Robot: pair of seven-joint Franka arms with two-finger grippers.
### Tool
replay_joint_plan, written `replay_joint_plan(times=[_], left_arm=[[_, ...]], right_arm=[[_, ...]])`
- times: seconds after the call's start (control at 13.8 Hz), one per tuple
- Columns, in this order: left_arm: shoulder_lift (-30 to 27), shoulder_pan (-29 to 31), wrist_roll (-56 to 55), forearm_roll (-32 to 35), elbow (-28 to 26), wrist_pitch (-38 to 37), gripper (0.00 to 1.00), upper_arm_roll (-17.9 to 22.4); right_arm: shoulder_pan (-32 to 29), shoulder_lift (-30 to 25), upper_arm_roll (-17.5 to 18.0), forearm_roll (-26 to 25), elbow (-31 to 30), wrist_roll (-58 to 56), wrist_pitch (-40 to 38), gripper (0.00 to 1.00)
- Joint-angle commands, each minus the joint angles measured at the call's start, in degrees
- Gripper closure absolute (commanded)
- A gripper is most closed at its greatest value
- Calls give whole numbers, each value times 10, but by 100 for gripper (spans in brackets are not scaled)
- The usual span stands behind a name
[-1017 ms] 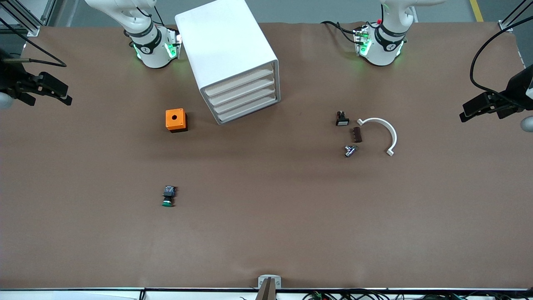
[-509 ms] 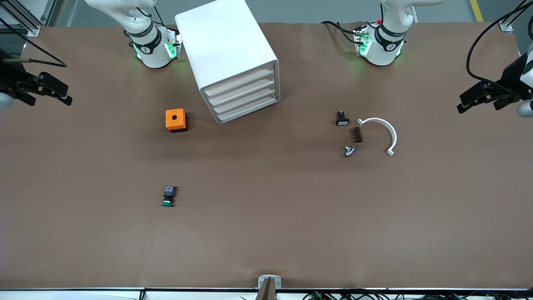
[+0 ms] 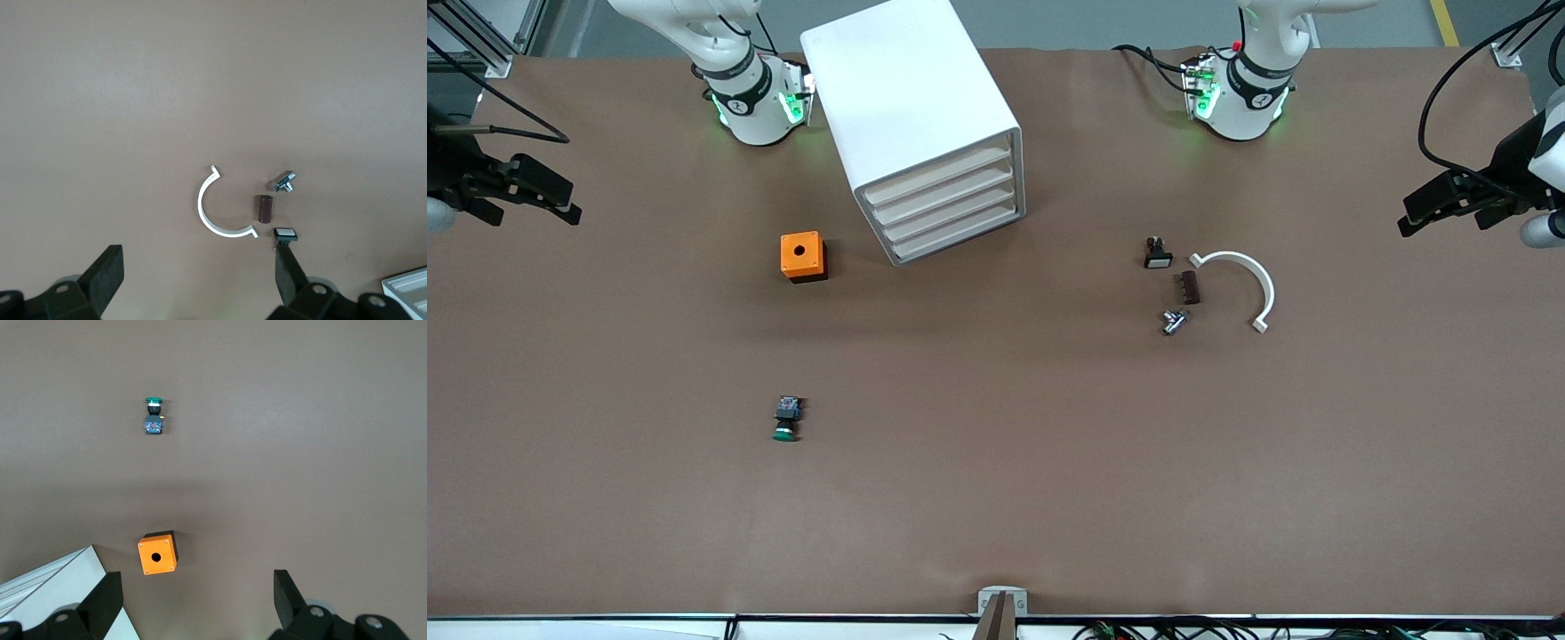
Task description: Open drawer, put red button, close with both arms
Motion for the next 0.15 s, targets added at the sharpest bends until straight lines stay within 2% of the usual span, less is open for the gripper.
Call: replay_joint_plan(times=[0.0,0.07], left_arm=[[-1,1,-1,1,4,-4,0,-1],[-1,1,-1,1,4,-4,0,-1]], right_arm=[[-5,-13,0,8,-13,-3,4,0],[-5,-13,0,8,-13,-3,4,0]])
